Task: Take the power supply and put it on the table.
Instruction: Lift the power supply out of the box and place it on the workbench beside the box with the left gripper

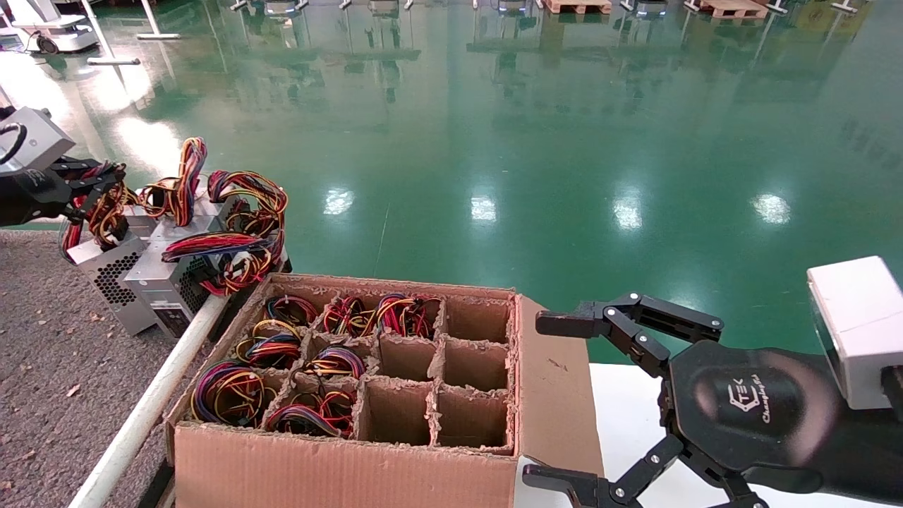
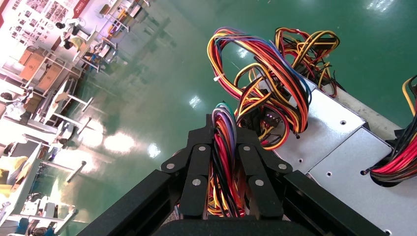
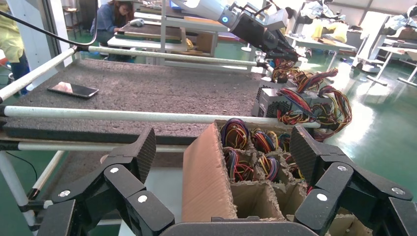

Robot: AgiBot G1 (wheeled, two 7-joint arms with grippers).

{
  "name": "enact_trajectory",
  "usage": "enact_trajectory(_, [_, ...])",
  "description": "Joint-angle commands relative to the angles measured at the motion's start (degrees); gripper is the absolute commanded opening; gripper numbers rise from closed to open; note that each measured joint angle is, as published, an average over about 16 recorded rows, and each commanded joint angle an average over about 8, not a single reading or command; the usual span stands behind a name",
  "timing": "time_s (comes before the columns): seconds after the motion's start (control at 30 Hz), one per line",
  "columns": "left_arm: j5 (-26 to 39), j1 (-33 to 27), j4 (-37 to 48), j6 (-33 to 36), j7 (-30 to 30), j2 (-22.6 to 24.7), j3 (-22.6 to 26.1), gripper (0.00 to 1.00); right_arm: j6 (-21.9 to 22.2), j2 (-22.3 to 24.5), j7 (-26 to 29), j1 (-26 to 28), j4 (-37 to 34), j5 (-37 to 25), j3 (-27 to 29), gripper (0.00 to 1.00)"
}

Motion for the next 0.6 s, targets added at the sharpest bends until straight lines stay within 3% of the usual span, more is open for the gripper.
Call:
enact_trajectory(0.03, [0.0, 0.1, 0.0, 0.0, 0.0, 0.0, 0.0, 1.0, 0.0, 0.0, 0.0, 0.0, 0.0, 0.0, 0.0, 1.0])
enact_trajectory(0.6, [0.1, 0.0, 0.0, 0.0, 0.0, 0.0, 0.0, 1.0, 0.0, 0.0, 0.0, 0.0, 0.0, 0.0, 0.0, 1.0])
